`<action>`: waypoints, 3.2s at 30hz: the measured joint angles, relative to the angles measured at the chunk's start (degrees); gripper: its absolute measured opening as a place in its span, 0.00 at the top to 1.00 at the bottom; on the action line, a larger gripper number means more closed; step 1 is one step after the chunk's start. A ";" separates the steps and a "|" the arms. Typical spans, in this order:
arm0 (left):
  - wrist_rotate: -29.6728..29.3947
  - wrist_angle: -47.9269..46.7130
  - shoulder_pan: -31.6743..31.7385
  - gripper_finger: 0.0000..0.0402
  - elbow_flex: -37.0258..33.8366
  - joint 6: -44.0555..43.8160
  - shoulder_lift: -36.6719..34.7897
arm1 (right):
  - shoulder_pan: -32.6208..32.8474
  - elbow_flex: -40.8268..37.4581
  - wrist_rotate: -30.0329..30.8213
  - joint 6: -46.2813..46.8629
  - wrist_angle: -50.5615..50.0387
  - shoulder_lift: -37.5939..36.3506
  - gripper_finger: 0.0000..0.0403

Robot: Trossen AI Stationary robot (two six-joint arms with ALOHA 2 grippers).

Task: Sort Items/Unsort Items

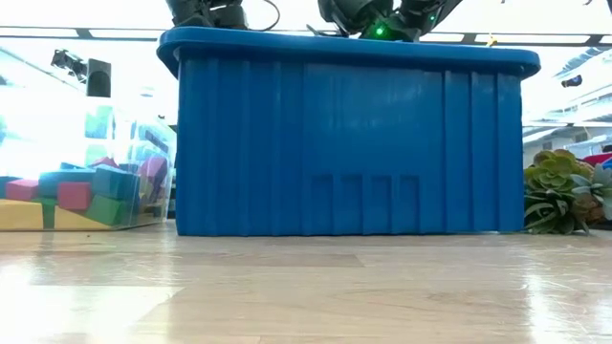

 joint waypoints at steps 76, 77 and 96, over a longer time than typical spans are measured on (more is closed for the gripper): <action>-0.82 1.39 0.04 0.96 -0.02 -0.39 0.07 | -29.99 0.04 -36.24 3.76 -38.59 -32.01 0.80; -0.82 1.42 0.04 0.96 -0.02 -0.39 0.05 | -29.99 0.04 -34.81 3.30 -38.60 -32.03 0.85; -1.11 1.40 0.04 0.96 3.82 -7.54 0.02 | -31.02 -0.89 -33.47 5.38 -41.28 -30.69 0.99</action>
